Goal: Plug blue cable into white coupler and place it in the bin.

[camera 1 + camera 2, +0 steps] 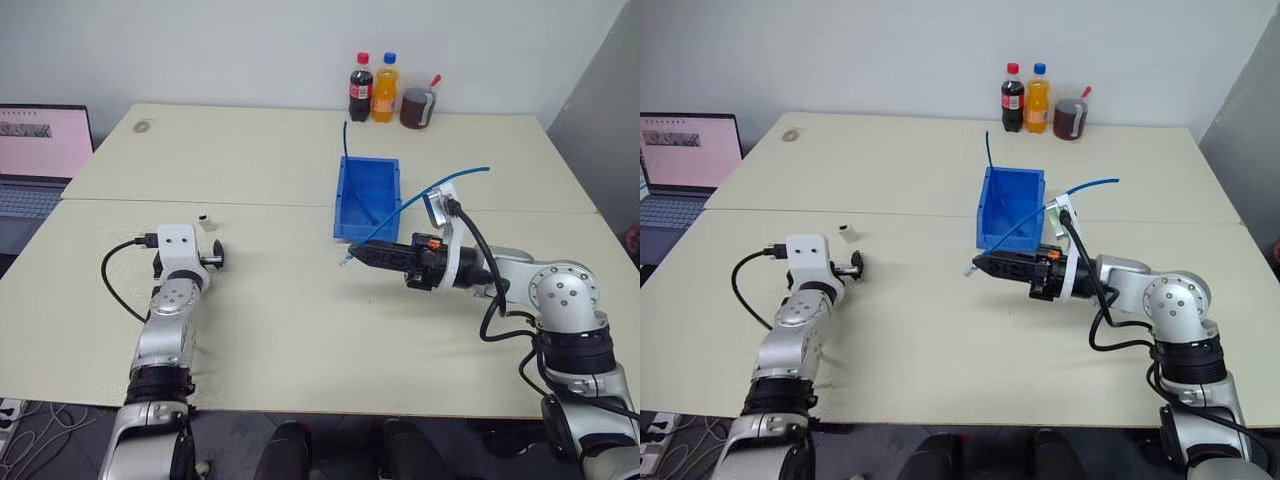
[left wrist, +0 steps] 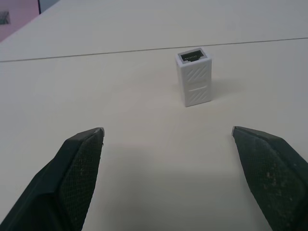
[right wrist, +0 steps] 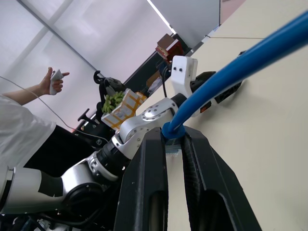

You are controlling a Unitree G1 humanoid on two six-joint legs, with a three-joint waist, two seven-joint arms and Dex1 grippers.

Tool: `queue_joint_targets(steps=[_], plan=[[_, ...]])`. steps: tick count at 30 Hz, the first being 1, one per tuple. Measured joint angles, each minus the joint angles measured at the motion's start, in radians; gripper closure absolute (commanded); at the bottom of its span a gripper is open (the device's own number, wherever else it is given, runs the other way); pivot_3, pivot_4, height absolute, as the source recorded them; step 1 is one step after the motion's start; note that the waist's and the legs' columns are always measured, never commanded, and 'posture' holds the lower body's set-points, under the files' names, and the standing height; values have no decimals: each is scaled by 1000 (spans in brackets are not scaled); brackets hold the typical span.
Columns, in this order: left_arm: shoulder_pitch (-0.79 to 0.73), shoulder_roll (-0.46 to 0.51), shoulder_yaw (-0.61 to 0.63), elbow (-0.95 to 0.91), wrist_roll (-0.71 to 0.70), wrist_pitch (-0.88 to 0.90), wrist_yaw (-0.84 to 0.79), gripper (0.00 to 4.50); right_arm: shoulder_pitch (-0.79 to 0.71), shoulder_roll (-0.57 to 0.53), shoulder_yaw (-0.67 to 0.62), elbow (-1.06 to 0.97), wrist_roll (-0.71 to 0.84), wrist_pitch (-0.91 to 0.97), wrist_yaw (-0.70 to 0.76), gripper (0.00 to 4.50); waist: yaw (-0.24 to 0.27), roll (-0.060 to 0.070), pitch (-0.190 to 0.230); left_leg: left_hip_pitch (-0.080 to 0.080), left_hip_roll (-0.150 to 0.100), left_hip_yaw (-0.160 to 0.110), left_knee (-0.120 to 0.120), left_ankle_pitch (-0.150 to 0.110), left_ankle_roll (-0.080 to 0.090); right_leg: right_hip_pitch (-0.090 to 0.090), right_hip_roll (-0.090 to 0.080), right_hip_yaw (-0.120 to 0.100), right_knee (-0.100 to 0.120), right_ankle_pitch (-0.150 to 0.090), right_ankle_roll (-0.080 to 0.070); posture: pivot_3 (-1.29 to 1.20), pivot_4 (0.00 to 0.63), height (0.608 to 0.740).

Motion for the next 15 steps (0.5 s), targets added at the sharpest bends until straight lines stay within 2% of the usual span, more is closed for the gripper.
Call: queue_joint_targets(steps=[15], plan=[[-209,-13,51,345,-29,-129,-133,29,-10,39,-37,-7,0,2,-74,4358,-3,0,0,0,0,0,0,0,0,0,0,-1,1,0,1,0,150,740]])
